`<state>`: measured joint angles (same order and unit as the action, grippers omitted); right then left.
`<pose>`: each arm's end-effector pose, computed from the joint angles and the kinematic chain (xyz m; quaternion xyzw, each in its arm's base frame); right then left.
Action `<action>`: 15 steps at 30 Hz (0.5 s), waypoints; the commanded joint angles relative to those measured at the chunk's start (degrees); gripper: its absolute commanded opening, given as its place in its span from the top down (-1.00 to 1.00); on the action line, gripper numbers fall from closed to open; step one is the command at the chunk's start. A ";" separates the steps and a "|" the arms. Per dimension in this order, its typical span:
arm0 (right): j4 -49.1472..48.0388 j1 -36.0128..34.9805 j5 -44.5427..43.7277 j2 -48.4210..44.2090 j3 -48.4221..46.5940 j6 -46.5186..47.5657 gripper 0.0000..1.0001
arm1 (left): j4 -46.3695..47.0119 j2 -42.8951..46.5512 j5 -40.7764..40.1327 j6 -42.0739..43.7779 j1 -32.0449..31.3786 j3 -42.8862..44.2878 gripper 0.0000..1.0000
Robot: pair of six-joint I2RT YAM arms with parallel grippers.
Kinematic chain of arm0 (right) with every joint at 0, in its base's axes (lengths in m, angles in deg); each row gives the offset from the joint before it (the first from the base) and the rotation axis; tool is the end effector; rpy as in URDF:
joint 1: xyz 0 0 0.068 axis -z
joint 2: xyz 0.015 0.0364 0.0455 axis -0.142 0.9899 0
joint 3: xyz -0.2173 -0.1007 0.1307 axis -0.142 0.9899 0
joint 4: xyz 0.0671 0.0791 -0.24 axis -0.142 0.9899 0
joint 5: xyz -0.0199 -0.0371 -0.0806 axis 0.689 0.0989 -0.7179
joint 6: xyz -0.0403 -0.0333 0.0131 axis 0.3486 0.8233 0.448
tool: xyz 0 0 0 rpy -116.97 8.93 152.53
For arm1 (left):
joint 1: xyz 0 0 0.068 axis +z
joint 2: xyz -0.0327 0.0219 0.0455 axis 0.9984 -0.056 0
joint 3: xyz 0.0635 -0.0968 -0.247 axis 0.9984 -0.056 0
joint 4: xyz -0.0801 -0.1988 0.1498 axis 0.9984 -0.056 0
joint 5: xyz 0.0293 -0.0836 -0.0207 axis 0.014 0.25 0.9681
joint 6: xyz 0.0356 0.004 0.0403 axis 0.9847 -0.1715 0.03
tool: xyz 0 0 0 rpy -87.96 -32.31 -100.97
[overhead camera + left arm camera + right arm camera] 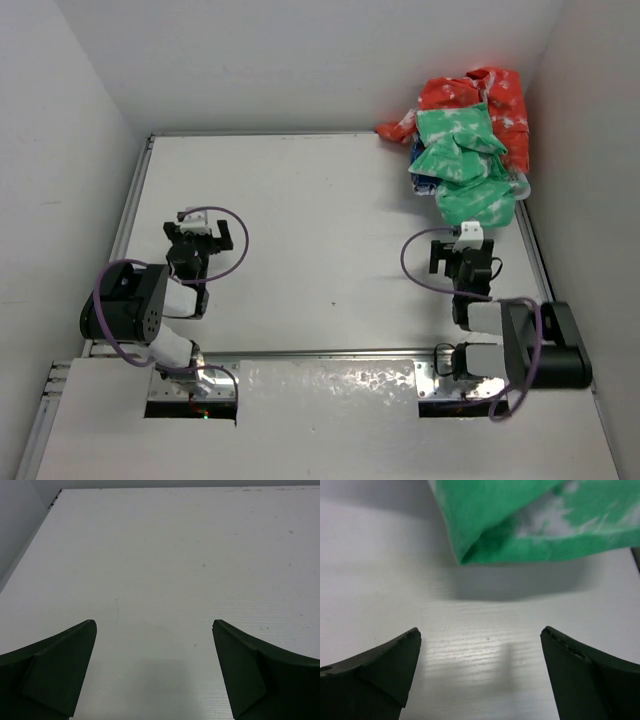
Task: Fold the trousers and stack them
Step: Grab the trousers from the pile
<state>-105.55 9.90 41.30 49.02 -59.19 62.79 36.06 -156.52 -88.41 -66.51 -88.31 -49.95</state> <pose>0.1893 -0.0111 0.1122 0.0600 0.8166 -0.0673 0.5701 0.2310 -0.0029 0.1432 0.0143 0.7365 0.0578 0.6738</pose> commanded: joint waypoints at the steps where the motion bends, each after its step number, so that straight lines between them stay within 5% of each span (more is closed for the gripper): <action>1: 15.23 -0.07 1.78 -11.95 -5.90 -1.74 -0.98 | 2.43 0.52 0.03 -0.46 -0.24 0.99 -0.99; 6: 40.24 0.02 7.05 -25.16 -23.96 -7.53 -0.97 | 3.13 1.30 0.90 0.23 -0.15 1.08 -0.99; 7: 45.06 0.19 8.37 -25.26 -27.41 -7.99 -0.33 | 1.14 3.48 8.30 1.46 -0.06 2.56 -0.99; 8: 48.16 0.37 12.73 -23.87 -31.63 -8.69 0.35 | -19.59 6.46 13.51 6.60 -0.06 12.40 -0.99; 9: 52.63 0.46 12.69 -21.42 -42.46 -10.00 0.74 | -33.55 7.80 28.79 11.96 -0.15 19.38 -0.99; 10: 63.20 0.55 11.73 -14.26 -48.48 -11.58 0.95 | -45.43 6.42 34.34 16.10 -0.41 27.10 -0.99; 11: 68.18 0.55 9.11 -9.92 -55.07 -14.90 0.81 | -64.70 4.23 37.09 17.97 -0.76 40.23 -0.99; 12: 73.10 0.90 8.74 -5.35 -67.49 -16.50 0.27 | -70.89 -0.06 36.33 17.82 -1.03 45.15 -1.00; 13: 80.81 0.99 8.21 3.57 -73.10 -17.99 -0.54 | -79.65 -1.75 32.85 17.47 -1.90 49.37 -1.00; 15: 86.31 1.07 7.07 11.88 -89.05 -21.33 -0.96 | -84.73 -6.22 19.01 18.60 -2.70 58.01 -0.99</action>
<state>-41.79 10.43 49.54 48.43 -132.83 49.09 -21.47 -159.03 -65.09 -53.44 -89.80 -0.33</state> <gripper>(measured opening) 0.877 0.997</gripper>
